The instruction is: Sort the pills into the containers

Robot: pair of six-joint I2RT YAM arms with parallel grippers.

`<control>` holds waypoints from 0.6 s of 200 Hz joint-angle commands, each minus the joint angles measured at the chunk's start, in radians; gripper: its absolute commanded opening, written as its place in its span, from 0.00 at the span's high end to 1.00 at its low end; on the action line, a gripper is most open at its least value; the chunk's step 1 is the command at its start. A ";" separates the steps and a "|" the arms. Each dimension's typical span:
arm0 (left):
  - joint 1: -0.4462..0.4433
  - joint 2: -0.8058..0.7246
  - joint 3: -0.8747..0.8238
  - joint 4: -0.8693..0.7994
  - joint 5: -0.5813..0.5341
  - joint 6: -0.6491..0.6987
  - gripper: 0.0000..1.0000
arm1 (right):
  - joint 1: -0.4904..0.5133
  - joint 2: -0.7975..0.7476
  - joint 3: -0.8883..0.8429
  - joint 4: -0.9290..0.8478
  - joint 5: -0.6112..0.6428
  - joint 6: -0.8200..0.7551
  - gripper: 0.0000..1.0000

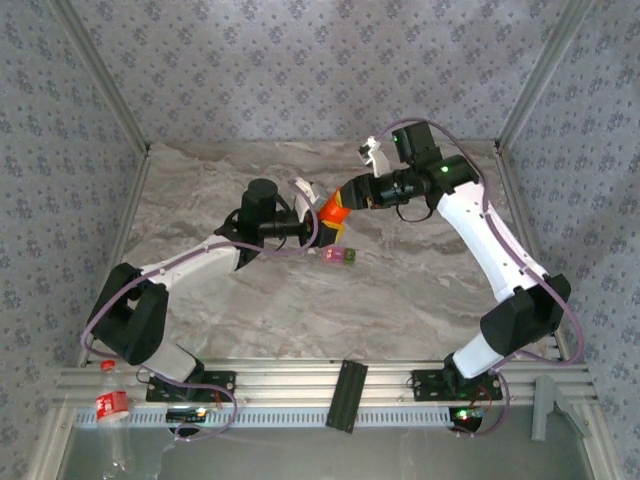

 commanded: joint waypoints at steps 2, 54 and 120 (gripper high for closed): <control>-0.033 -0.043 0.021 0.048 -0.104 0.075 1.00 | 0.037 0.011 -0.065 0.043 0.083 0.169 0.52; -0.111 -0.058 -0.014 0.076 -0.321 0.185 1.00 | 0.072 0.007 -0.144 0.177 0.166 0.432 0.53; -0.130 -0.051 -0.036 0.110 -0.365 0.193 1.00 | 0.085 0.015 -0.144 0.198 0.141 0.471 0.52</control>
